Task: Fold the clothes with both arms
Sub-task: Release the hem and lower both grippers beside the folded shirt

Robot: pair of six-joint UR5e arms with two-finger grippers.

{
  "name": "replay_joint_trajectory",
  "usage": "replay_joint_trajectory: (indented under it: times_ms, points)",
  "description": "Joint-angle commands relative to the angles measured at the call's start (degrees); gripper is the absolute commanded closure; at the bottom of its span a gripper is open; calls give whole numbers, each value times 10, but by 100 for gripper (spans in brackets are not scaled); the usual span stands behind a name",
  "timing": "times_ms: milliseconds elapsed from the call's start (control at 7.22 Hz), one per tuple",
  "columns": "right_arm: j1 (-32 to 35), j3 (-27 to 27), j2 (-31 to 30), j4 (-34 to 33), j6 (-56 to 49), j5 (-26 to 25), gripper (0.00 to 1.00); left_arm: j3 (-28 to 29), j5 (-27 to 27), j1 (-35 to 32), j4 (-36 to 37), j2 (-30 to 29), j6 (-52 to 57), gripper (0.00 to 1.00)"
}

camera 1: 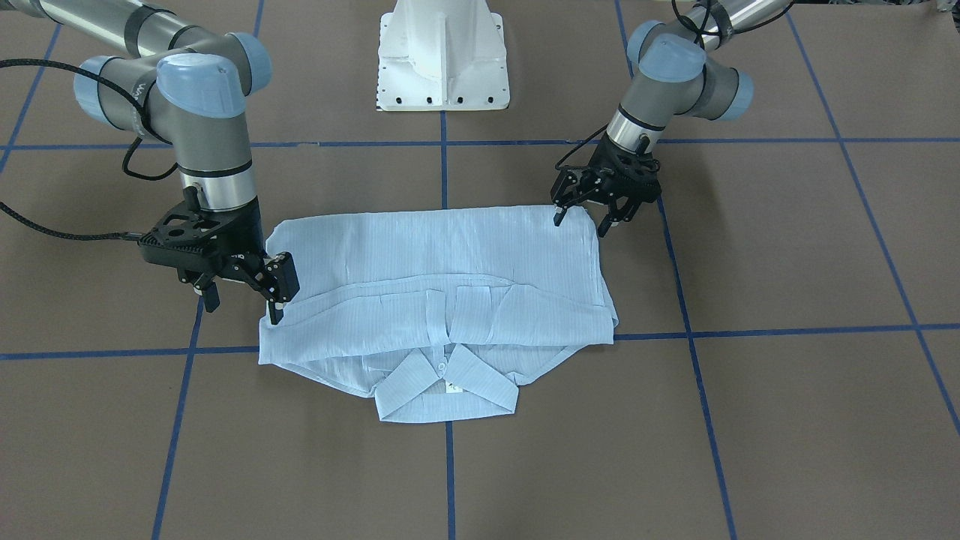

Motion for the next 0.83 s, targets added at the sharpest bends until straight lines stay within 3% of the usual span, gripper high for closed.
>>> replay_joint_trajectory:
  times_ms: [0,138,415,692]
  points:
    - [-1,0,0,0,0,0,0,-2,1,11,-1,1,-12,100]
    - [-1,0,0,0,0,0,0,-13,0,11,0,3,-13,100]
    - [-2,0,1,0,0,-1,0,-86,-2,10,5,73,-6,100]
    - [-3,0,3,1,1,-1,0,-64,0,-42,8,89,41,100]
